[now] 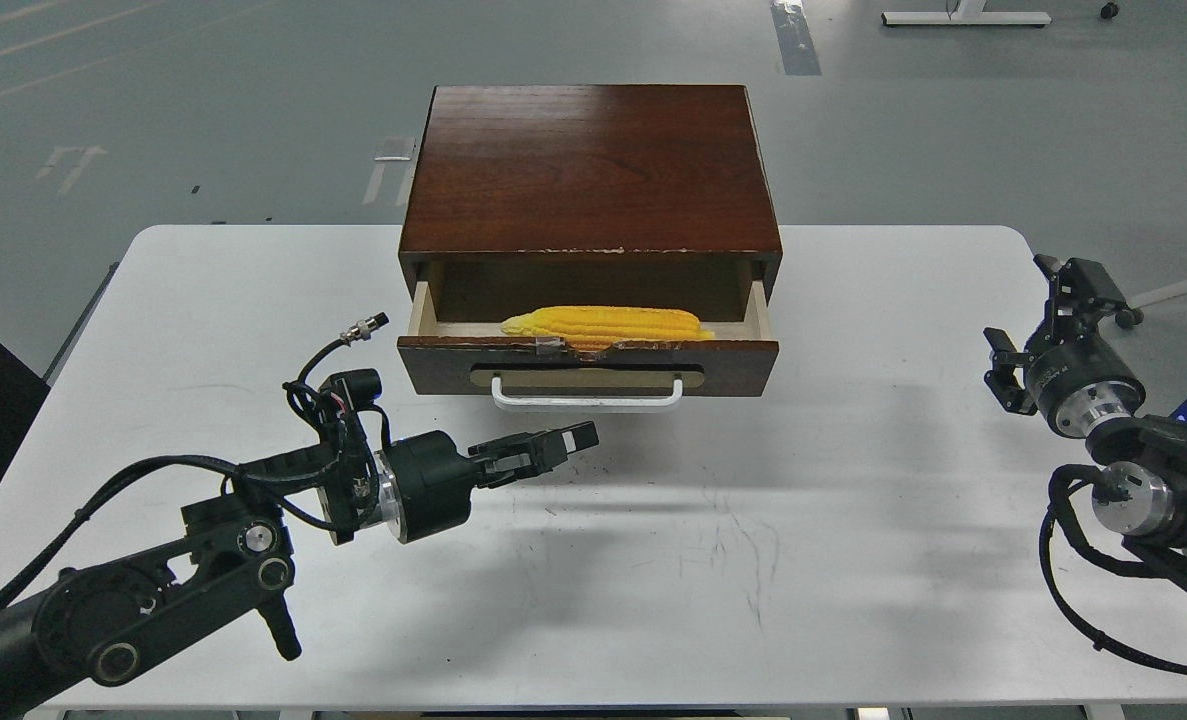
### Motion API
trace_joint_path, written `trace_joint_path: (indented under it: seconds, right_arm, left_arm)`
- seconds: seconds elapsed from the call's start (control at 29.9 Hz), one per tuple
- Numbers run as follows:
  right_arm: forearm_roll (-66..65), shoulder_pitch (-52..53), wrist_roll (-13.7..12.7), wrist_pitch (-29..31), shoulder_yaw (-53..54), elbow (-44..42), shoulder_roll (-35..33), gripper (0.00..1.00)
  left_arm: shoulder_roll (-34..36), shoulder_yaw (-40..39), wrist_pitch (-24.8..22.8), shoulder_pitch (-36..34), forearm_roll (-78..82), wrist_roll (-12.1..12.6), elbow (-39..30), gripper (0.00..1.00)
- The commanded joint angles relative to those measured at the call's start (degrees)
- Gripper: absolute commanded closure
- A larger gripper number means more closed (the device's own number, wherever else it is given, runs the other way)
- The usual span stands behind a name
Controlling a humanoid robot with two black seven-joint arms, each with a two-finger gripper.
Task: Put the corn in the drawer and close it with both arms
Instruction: 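Push the drawer front with the left gripper toward the box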
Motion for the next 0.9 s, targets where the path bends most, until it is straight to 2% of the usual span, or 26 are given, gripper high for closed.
trace_joint_path:
  seconds: [0.0, 0.63, 0.87]
  right_arm:
    - [0.00, -0.03, 0.00, 0.00, 0.02, 0.04, 0.06, 0.03]
    - [0.00, -0.29, 0.00, 0.00, 0.02, 0.13, 0.15, 0.03]
    - [0.00, -0.73, 0.00, 0.00, 0.02, 0.31, 0.15, 0.03]
  left_arm:
    - [-0.01, 0.00, -0.01, -0.29, -0.01, -0.10, 0.28, 1.00]
    - [-0.27, -0.70, -0.36, -3.98, -0.45, -0.45, 4.59, 1.00]
    - [-0.44, -0.61, -1.07, -7.32, -3.17, -0.45, 8.71, 1.00]
